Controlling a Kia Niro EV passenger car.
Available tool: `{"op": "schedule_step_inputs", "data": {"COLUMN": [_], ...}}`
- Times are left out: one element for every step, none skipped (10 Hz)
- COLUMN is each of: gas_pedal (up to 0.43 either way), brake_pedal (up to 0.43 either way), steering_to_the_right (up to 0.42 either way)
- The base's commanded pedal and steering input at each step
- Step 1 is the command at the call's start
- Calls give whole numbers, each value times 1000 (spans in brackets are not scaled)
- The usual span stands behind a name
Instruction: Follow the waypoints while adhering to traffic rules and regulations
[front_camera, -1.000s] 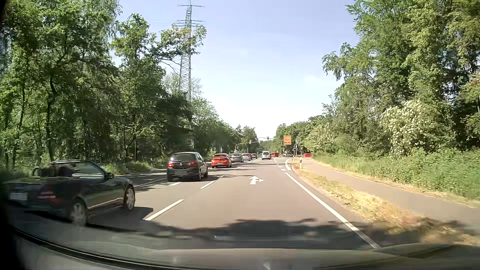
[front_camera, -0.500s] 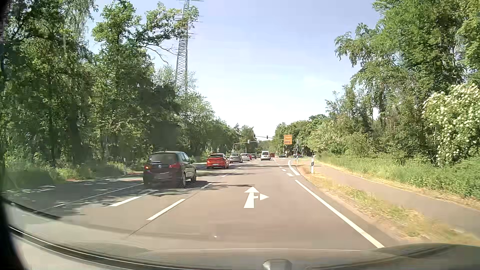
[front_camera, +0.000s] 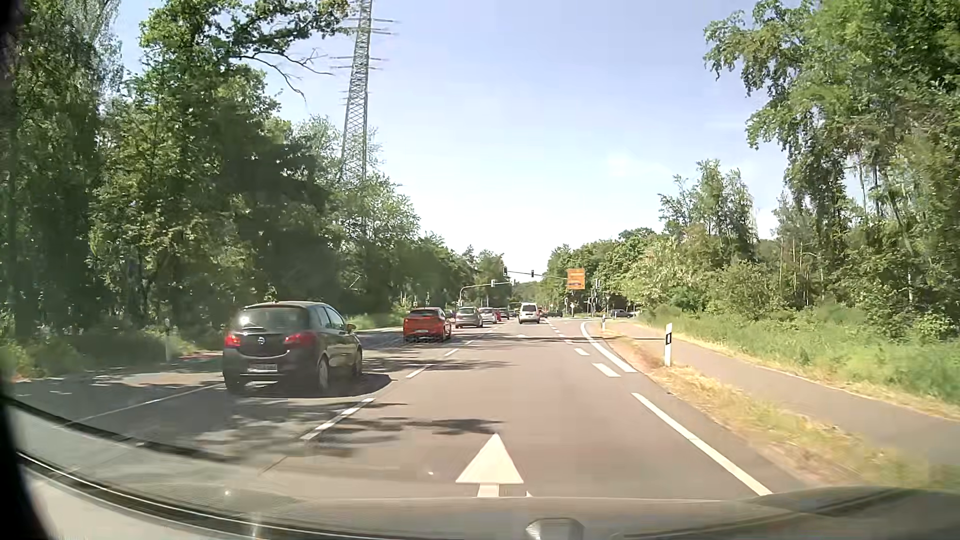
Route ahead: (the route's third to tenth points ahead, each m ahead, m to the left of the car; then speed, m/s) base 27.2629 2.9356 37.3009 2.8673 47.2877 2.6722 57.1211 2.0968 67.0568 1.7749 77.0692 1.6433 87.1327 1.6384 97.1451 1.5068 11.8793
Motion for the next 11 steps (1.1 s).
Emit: {"op": "schedule_step_inputs", "data": {"gas_pedal": [0, 0, 0, 0, 0, 0, 0, 0, 0, 0, 0], "brake_pedal": [79, 91, 116, 122, 128, 140, 146, 152, 165, 177, 183], "steering_to_the_right": [6, 6, 4, 4, 4, 4, 4, 5, 6, 8, 10]}}
